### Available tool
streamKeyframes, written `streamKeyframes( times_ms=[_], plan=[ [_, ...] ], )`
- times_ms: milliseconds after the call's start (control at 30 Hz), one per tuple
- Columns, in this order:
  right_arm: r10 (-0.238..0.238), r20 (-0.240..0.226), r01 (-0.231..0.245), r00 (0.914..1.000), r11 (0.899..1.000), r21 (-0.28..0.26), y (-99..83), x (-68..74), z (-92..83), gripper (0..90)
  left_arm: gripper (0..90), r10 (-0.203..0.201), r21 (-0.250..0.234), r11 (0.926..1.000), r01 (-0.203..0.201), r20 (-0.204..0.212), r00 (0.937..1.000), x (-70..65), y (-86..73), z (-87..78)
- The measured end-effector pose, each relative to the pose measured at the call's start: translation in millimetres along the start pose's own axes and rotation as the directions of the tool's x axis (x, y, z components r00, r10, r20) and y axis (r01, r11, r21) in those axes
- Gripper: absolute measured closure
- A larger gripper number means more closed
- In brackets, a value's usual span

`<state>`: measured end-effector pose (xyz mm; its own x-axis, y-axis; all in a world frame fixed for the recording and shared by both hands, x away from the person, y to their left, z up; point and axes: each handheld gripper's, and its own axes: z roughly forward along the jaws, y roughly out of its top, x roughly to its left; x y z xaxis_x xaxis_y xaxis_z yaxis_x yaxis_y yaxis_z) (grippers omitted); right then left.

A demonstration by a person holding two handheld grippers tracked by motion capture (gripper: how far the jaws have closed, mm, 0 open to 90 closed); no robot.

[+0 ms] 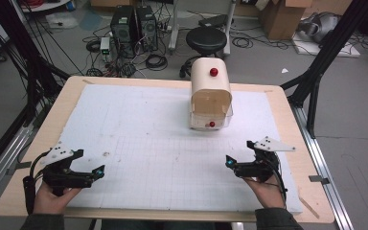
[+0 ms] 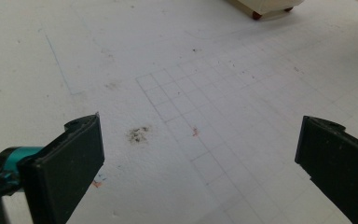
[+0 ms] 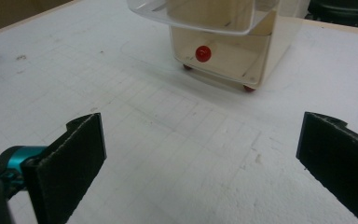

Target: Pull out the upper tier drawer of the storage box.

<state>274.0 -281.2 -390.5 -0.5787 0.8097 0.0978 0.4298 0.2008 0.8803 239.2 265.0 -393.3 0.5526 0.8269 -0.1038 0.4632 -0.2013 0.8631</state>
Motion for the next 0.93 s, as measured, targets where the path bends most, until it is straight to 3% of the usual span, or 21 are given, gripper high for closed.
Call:
streamKeyframes(
  times_ms=[933],
  plan=[
    [-0.016,-0.011,0.015,0.9998,1.0,-0.012,-19.6,-5.1,-21.5,0.0,1.7,0.0,0.009,1.0,0.0,0.028,0.9996,3.1,-8.4,2.9]
  ],
)
